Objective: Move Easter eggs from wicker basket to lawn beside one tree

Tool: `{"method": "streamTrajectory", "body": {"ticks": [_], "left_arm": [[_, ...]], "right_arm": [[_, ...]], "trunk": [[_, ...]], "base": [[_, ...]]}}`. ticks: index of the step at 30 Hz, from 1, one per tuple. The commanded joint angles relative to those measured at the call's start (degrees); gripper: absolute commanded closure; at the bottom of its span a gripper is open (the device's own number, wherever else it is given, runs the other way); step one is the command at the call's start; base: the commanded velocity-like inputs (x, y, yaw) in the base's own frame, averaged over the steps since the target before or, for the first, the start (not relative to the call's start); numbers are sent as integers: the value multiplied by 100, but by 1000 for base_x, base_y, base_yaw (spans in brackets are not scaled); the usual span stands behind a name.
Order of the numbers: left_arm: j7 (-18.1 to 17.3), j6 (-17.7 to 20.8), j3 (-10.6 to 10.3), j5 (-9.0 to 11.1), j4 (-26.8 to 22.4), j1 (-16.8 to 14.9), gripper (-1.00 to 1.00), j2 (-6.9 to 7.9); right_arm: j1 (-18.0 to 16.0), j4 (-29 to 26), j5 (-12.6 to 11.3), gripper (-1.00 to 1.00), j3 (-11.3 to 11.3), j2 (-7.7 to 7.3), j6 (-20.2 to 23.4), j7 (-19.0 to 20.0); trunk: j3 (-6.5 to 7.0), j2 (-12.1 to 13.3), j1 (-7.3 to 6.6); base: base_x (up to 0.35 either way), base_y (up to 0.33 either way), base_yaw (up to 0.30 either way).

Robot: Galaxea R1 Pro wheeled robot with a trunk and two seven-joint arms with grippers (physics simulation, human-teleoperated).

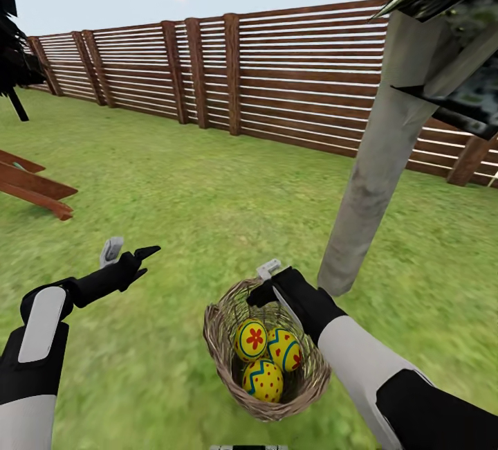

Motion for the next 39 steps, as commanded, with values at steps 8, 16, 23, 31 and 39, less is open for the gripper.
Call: {"method": "streamTrajectory", "body": {"ticks": [8, 16, 23, 31, 39], "left_arm": [[23, 28, -185, 30, -8, -5, -100, -2], [23, 28, -197, 34, -10, -3, -100, -1], [23, 28, -196, 37, -11, -5, -100, -2], [23, 30, -196, 35, -10, -4, -100, -2], [23, 31, -196, 36, -11, -4, -100, -2]], "right_arm": [[-13, -36, 36, -100, 17, -11, 23, 17], [-13, -69, 23, -100, 26, -12, 14, 54], [-13, -82, 49, -100, 27, -20, 24, 36], [-12, -79, 57, -100, 20, -20, 16, 44], [-11, -49, 48, -100, 21, -20, 16, 46]], "trunk": [[-183, -13, 19], [-360, -24, 40], [-515, -33, 58], [-693, -44, 78], [-870, -55, 99]], "base": [[0, 0, 0], [0, 0, 0], [0, 0, 0], [0, 0, 0], [0, 0, 0]]}}
